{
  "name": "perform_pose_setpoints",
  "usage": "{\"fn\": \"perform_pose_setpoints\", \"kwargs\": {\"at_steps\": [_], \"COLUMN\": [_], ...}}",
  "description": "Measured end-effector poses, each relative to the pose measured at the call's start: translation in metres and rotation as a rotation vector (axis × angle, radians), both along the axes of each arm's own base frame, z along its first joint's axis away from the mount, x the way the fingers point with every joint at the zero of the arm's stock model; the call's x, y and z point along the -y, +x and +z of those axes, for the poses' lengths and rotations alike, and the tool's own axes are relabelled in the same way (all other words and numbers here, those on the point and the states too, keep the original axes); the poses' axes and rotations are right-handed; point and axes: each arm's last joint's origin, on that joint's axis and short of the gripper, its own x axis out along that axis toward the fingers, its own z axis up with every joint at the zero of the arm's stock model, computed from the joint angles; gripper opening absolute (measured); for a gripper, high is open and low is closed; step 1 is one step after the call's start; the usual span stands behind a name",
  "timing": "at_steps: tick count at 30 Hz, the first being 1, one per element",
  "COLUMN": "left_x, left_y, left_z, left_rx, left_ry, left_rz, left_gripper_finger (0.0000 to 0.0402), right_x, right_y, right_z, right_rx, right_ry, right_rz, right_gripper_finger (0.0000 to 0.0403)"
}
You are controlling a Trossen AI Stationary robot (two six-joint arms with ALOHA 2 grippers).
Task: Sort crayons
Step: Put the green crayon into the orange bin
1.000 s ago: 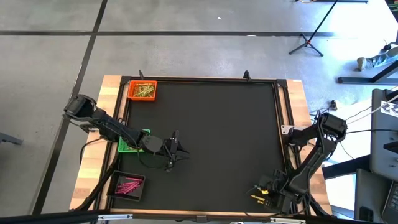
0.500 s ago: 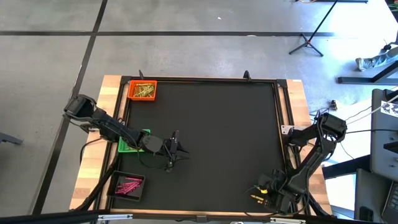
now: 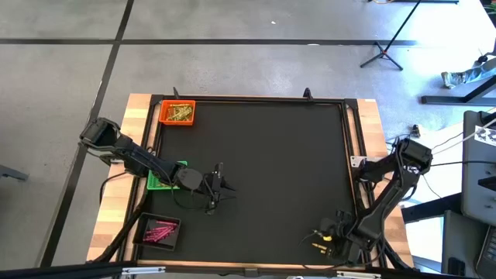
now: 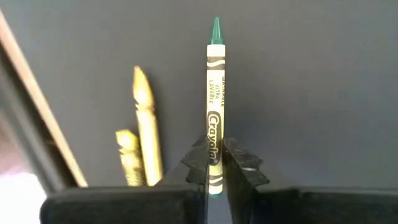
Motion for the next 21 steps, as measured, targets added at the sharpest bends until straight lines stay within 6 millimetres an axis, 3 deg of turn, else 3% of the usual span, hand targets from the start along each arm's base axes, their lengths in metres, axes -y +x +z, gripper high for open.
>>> {"fn": "perform_pose_setpoints", "kwargs": {"at_steps": [8, 15, 21], "left_x": [-0.002, -0.003, 0.001], "left_y": [0.001, 0.001, 0.000], "left_z": [0.003, 0.003, 0.000], "left_rx": [0.035, 0.035, 0.020], "left_ry": [0.011, -0.008, -0.026], "left_rz": [0.088, 0.113, 0.110], "left_gripper_finger": [0.0108, 0.0154, 0.0161], "right_x": [0.012, 0.037, 0.054], "right_y": [0.021, 0.051, 0.079], "right_z": [0.018, 0.016, 0.019], "right_rx": [0.253, 0.286, 0.377], "right_ry": [-0.098, -0.213, -0.297], "right_rz": [0.071, 0.113, 0.205], "right_gripper_finger": [0.0008, 0.0009, 0.0007]}}
